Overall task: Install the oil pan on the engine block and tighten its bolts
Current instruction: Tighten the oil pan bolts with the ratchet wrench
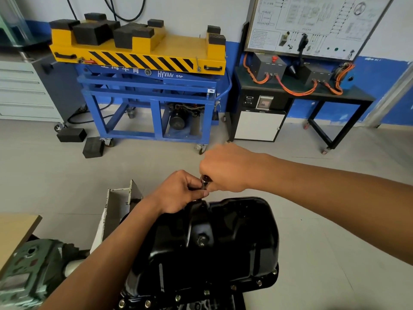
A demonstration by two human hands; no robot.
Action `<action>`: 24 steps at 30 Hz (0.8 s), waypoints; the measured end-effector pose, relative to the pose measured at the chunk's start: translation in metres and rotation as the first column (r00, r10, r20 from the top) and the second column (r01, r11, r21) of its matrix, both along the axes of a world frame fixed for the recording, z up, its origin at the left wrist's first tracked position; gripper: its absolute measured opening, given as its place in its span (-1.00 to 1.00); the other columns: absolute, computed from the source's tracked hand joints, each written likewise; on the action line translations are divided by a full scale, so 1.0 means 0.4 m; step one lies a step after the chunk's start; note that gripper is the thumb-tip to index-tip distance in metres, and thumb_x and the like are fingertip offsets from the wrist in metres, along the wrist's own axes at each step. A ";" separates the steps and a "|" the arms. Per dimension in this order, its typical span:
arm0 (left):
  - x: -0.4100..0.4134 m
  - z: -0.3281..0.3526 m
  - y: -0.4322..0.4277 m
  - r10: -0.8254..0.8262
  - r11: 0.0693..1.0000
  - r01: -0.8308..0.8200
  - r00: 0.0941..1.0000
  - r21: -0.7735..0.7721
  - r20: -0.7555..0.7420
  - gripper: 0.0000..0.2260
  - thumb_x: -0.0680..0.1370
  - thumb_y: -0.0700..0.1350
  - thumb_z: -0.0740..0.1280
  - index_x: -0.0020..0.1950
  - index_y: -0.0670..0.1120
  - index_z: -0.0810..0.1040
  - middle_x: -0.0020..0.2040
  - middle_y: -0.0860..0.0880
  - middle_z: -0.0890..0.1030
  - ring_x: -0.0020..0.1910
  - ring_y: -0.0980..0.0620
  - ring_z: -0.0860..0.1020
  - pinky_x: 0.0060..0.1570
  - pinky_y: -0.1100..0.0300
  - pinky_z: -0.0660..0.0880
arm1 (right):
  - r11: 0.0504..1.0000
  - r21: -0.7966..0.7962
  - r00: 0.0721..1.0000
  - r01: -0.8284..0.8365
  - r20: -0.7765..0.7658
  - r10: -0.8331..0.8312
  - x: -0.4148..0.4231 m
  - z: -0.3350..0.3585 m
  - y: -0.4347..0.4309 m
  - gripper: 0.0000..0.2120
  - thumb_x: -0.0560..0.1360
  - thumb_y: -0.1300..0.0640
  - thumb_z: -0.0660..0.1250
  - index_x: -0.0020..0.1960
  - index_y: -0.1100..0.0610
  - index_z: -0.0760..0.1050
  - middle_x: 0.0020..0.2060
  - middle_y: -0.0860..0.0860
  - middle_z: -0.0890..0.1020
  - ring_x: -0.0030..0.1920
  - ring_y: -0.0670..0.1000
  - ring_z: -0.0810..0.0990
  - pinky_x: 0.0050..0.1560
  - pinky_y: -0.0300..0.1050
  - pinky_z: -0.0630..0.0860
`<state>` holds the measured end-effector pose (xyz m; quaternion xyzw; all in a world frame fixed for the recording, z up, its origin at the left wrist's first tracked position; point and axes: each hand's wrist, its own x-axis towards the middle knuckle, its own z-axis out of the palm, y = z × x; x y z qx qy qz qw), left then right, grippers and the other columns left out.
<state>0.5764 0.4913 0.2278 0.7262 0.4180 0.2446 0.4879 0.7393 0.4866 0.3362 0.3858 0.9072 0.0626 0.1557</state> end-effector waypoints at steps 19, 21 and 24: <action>-0.001 -0.007 0.000 0.027 0.999 -0.028 0.999 0.028 0.022 -0.86 0.53 -0.27 0.46 -0.23 -0.16 0.70 -0.36 0.11 0.67 -0.35 0.31 0.55 -0.23 0.43 0.43 | 0.969 0.144 0.973 -0.203 0.145 0.182 -0.028 -0.010 -0.009 -0.80 0.54 0.28 0.21 -0.07 0.09 0.59 -0.25 0.02 0.56 -0.15 0.10 0.58 -0.07 0.02 0.54; 0.001 -0.007 0.000 0.020 1.000 -0.021 0.999 0.022 0.033 -0.82 0.53 -0.26 0.46 -0.25 -0.05 0.69 -0.38 0.14 0.65 -0.37 0.32 0.51 -0.23 0.43 0.42 | 0.979 0.132 0.981 -0.157 0.135 0.139 -0.019 -0.004 -0.008 -0.86 0.52 0.31 0.26 -0.11 0.11 0.53 -0.38 0.00 0.43 -0.34 0.07 0.46 -0.18 -0.04 0.45; 0.001 -0.006 0.001 0.019 1.000 -0.019 0.999 0.003 0.045 -0.91 0.54 -0.21 0.46 -0.16 -0.18 0.72 -0.24 -0.18 0.70 -0.27 0.11 0.49 -0.12 0.24 0.44 | 0.997 0.062 0.998 -0.039 0.053 0.036 -0.011 0.003 -0.010 -0.78 0.56 0.09 0.36 -0.21 0.06 0.38 -0.42 -0.03 0.30 -0.44 -0.02 0.27 -0.39 -0.14 0.28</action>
